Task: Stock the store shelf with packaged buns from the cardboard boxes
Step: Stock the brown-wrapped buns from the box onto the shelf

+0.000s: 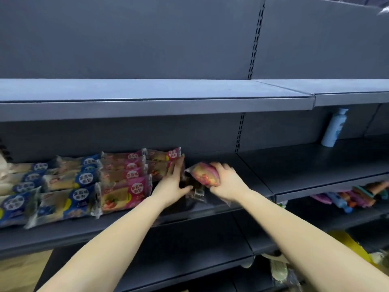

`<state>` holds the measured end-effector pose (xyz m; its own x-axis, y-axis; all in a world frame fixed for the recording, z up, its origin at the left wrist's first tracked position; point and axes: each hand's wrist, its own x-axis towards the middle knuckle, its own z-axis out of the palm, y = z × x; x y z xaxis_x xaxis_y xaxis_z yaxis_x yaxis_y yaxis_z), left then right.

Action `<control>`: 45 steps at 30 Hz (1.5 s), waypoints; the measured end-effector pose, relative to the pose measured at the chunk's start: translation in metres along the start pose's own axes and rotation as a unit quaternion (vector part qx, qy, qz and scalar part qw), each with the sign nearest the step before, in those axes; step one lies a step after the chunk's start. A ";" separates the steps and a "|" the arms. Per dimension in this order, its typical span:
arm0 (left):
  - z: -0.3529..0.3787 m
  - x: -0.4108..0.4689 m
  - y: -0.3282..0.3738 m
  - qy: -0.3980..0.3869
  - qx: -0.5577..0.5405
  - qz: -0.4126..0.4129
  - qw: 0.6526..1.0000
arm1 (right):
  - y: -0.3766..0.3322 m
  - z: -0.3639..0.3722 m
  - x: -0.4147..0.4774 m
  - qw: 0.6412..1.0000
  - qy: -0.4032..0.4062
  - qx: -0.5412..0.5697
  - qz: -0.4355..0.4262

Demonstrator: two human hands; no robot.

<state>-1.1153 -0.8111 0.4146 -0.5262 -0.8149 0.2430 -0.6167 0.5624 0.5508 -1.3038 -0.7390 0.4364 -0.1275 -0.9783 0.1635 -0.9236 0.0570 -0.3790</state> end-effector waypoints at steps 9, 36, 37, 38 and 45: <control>-0.028 -0.033 -0.028 0.000 0.026 0.084 0.996 | -0.035 0.023 -0.022 0.985 -0.091 -0.044 -0.138; -0.064 -0.104 -0.042 0.070 -0.511 -0.278 0.810 | -0.087 0.031 -0.031 0.991 -0.046 0.119 -0.040; -0.063 -0.107 -0.042 0.056 -0.500 -0.279 0.818 | -0.092 0.031 -0.034 0.989 -0.033 0.138 -0.029; -0.062 -0.110 -0.044 0.045 -0.495 -0.281 0.821 | -0.097 0.032 -0.035 0.987 -0.029 0.156 -0.021; -0.046 -0.135 -0.044 -0.081 -0.510 -0.265 0.814 | -0.139 0.066 -0.063 0.973 -0.024 0.224 -0.058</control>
<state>-0.9907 -0.7322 0.3940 -0.4654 -0.8298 -0.3079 -0.0179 -0.3389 0.9406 -1.1433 -0.6988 0.4192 -0.0059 -0.9817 0.1905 -0.6790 -0.1359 -0.7214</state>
